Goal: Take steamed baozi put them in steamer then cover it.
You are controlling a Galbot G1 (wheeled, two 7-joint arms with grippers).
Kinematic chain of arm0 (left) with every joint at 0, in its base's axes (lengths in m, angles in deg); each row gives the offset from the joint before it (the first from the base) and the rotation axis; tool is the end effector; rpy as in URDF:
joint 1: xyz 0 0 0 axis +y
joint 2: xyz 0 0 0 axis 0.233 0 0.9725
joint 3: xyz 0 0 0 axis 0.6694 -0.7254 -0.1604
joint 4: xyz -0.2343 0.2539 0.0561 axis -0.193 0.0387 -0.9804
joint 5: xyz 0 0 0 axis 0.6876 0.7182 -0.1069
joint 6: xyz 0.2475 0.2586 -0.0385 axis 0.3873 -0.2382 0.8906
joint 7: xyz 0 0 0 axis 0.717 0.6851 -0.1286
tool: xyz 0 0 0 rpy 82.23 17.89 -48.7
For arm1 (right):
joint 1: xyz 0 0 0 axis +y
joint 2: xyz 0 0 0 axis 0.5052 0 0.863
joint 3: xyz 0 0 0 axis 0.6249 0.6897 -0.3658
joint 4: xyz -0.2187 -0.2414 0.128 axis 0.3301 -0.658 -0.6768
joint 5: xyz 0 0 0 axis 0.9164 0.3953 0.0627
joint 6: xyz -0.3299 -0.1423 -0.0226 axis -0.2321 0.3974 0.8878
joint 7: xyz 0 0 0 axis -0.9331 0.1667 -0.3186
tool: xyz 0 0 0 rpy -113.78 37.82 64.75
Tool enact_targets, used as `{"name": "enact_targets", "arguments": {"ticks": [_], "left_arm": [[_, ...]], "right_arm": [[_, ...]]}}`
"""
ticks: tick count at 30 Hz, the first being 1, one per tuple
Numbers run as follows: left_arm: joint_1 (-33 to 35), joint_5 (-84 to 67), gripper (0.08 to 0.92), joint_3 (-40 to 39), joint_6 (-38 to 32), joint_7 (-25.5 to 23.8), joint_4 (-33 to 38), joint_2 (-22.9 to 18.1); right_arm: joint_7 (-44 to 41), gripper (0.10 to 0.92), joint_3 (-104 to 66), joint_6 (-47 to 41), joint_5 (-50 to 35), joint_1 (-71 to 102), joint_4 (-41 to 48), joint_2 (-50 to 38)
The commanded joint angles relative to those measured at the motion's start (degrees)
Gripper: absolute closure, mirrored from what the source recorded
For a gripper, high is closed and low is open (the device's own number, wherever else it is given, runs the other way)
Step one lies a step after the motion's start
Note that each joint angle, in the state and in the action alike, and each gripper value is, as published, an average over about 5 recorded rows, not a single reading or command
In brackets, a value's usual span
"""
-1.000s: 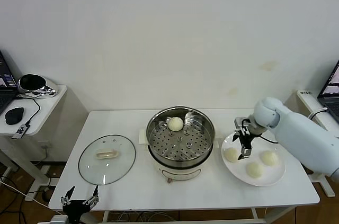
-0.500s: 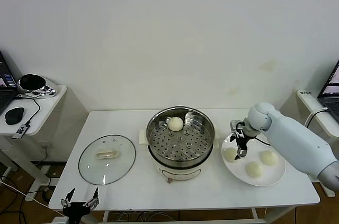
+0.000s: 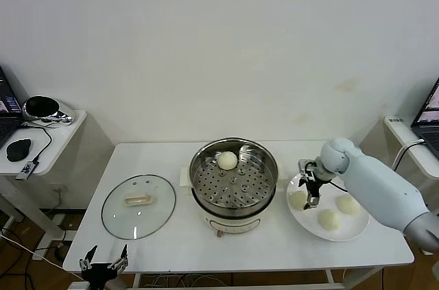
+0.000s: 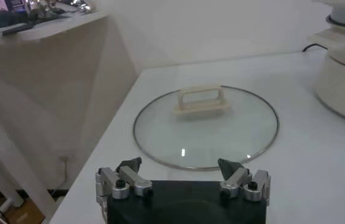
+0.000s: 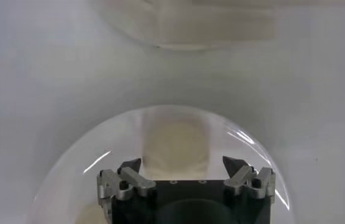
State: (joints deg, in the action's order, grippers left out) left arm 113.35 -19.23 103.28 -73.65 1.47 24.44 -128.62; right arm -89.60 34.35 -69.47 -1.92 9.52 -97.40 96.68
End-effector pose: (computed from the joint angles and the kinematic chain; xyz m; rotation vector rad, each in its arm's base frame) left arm 0.1325 0.1128 -0.3574 0.1667 -2.6496 -0.1636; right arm 0.5441 -0.1180 -0.2399 1.2266 -1.3835 1.2465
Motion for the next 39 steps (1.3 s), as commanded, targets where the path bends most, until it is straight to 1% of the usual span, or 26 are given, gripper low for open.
{"name": "enact_targets", "arguments": {"ticks": [1,9,12,15,20,23,26,30,35,39], "left_arm": [[0.1,0.0,0.177,0.0,0.0,0.0,0.0,0.0],[0.0,0.0,0.177,0.1,0.0,0.0,-0.1,0.0],[-0.1,0.0,0.177,0.2,0.0,0.0,0.0,0.1],[0.0,0.0,0.177,0.1,0.0,0.1,-0.2,0.0],[-0.1,0.0,0.177,0.0,-0.1,0.1,-0.3,0.0],[-0.2,0.0,0.177,0.0,0.0,0.1,-0.3,0.0],[-0.2,0.0,0.177,-0.1,-0.1,0.1,-0.4,0.1],[-0.4,0.0,0.177,-0.4,-0.1,0.1,-0.5,0.0],[-1.1,0.3,0.177,-0.8,-0.1,0.2,-0.3,0.1],[-1.3,0.8,0.177,-0.9,-0.2,0.3,0.3,0.1]], "right_arm": [[0.0,0.203,-0.5,0.1,0.2,0.6,0.7,0.5],[-0.2,0.203,-1.0,0.0,-0.3,0.9,0.5,0.6],[-0.2,0.218,-1.0,-0.1,-0.5,0.8,0.5,0.5],[-0.3,0.278,-1.1,-0.2,-0.7,0.9,0.4,0.2],[-0.8,0.416,-1.4,-0.3,-1.0,0.9,0.0,-0.4],[-1.0,0.461,-1.8,-0.4,-1.4,0.6,-0.5,-1.1],[-1.5,0.472,-1.7,-0.8,-2.5,-0.8,-1.9,-2.7],[-2.5,0.473,0.3,-1.7,-6.2,-4.9,-5.4,-6.7],[-4.4,0.474,10.6,-3.5,-15.6,-18.7,-11.4,-12.3],[-5.9,0.474,19.8,-5.2,-23.3,-31.0,-14.5,-12.3]]}}
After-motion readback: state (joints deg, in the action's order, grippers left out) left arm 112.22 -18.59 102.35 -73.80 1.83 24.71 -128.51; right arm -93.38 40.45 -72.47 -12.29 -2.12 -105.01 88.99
